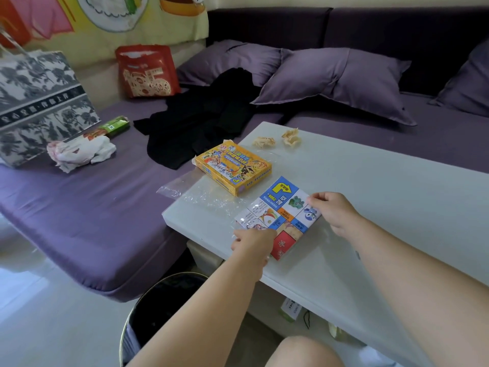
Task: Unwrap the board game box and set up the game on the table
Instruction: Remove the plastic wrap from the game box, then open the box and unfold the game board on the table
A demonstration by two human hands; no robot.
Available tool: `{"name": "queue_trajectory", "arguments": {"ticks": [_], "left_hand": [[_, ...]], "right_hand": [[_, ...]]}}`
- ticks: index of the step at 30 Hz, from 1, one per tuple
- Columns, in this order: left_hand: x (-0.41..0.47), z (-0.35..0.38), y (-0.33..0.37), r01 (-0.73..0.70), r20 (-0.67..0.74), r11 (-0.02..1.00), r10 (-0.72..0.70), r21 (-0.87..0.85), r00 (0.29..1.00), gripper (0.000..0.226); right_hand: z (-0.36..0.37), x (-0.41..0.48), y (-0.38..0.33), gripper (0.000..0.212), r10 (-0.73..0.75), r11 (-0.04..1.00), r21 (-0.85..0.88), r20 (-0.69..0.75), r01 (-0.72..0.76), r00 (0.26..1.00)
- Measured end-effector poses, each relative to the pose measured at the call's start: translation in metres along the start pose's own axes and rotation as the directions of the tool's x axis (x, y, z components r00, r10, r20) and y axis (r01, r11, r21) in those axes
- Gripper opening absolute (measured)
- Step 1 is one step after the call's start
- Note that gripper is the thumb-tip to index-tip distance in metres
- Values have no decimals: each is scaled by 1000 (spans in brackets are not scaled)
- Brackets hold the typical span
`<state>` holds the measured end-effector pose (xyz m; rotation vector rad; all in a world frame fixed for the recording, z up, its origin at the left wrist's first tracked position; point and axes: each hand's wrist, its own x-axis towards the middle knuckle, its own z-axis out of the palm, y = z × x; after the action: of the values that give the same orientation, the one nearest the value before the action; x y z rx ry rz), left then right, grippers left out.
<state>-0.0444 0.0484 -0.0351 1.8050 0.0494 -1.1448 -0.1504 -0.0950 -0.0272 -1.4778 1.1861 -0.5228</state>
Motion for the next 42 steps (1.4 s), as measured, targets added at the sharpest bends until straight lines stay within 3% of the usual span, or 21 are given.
{"name": "queue_trajectory", "arguments": {"ticks": [5,10,14,16,20,22,24,27,30,35,40,42], "left_hand": [[-4,-4,6,1,3,999,-1,-53,1000,52],[-19,-3,16,-47,-20,999,48,26,999,53],[-38,-4,22,-180,-80,977,190,115,979,59],[-53,-2,28,-332,-25,942,333,43,942,60],[-92,10,39,-510,152,833,544,-215,825,49],[-108,20,39,-641,205,762,645,-93,736,66],[-124,31,37,-785,289,614,739,85,609,79],[-147,53,37,-888,398,423,794,180,459,85],[-173,76,36,-947,472,254,821,198,320,81],[-206,110,38,-985,488,-7,869,172,79,47],[-239,136,41,-989,556,-73,831,129,11,36],[-247,144,42,-998,590,-4,807,68,37,38]], "right_hand": [[5,-1,-10,23,-26,1000,-3,19,26,999],[-10,-17,-41,21,-134,991,-26,29,135,991],[-33,-39,-65,20,-216,975,62,17,214,976],[-45,-50,-72,20,-230,967,112,-11,230,973],[-72,-77,-85,21,-198,934,284,-93,217,976],[-88,-93,-90,21,-152,897,397,-137,194,979],[-108,-109,-94,22,-101,857,483,-184,179,978],[-143,-135,-96,23,-59,838,512,-255,186,965],[-178,-160,-94,21,-77,873,432,-333,225,940],[-231,-200,-80,24,-219,961,39,-491,273,843],[-274,-234,-71,35,-265,964,-144,-538,223,800],[-285,-241,-69,41,-250,964,-212,-521,160,816]]}}
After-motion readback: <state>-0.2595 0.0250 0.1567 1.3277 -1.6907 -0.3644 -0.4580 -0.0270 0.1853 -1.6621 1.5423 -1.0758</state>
